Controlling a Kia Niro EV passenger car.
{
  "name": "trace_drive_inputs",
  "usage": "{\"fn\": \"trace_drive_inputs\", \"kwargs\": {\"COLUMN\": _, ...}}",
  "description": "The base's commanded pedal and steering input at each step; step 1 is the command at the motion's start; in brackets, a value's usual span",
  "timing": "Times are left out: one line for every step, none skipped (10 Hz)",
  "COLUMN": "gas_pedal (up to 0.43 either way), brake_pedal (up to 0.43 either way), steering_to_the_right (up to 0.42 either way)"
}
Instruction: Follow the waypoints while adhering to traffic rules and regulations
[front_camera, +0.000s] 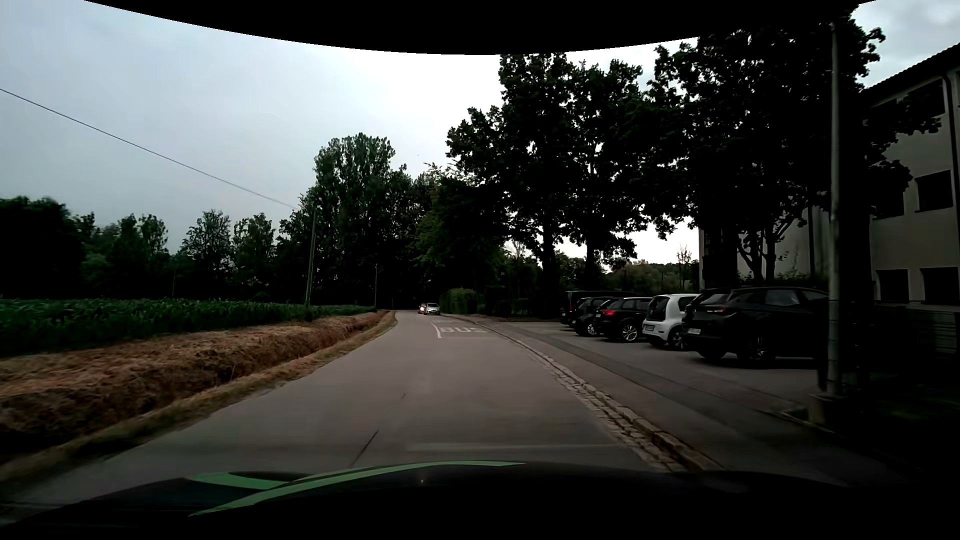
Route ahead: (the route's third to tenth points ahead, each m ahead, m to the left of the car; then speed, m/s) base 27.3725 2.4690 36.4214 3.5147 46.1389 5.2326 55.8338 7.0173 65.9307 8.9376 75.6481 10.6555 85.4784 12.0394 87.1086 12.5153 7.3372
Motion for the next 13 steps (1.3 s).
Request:
{"fn": "trace_drive_inputs", "kwargs": {"gas_pedal": 0.0, "brake_pedal": 0.0, "steering_to_the_right": -0.004}}
{"fn": "trace_drive_inputs", "kwargs": {"gas_pedal": 0.0, "brake_pedal": 0.0, "steering_to_the_right": -0.004}}
{"fn": "trace_drive_inputs", "kwargs": {"gas_pedal": 0.0, "brake_pedal": 0.0, "steering_to_the_right": -0.004}}
{"fn": "trace_drive_inputs", "kwargs": {"gas_pedal": 0.0, "brake_pedal": 0.0, "steering_to_the_right": -0.004}}
{"fn": "trace_drive_inputs", "kwargs": {"gas_pedal": 0.0, "brake_pedal": 0.0, "steering_to_the_right": -0.004}}
{"fn": "trace_drive_inputs", "kwargs": {"gas_pedal": 0.0, "brake_pedal": 0.0, "steering_to_the_right": -0.004}}
{"fn": "trace_drive_inputs", "kwargs": {"gas_pedal": 0.0, "brake_pedal": 0.0, "steering_to_the_right": -0.004}}
{"fn": "trace_drive_inputs", "kwargs": {"gas_pedal": 0.0, "brake_pedal": 0.0, "steering_to_the_right": -0.005}}
{"fn": "trace_drive_inputs", "kwargs": {"gas_pedal": 0.0, "brake_pedal": 0.0, "steering_to_the_right": -0.005}}
{"fn": "trace_drive_inputs", "kwargs": {"gas_pedal": 0.0, "brake_pedal": 0.0, "steering_to_the_right": -0.006}}
{"fn": "trace_drive_inputs", "kwargs": {"gas_pedal": 0.0, "brake_pedal": 0.0, "steering_to_the_right": -0.008}}
{"fn": "trace_drive_inputs", "kwargs": {"gas_pedal": 0.0, "brake_pedal": 0.0, "steering_to_the_right": -0.012}}
{"fn": "trace_drive_inputs", "kwargs": {"gas_pedal": 0.0, "brake_pedal": 0.0, "steering_to_the_right": -0.015}}
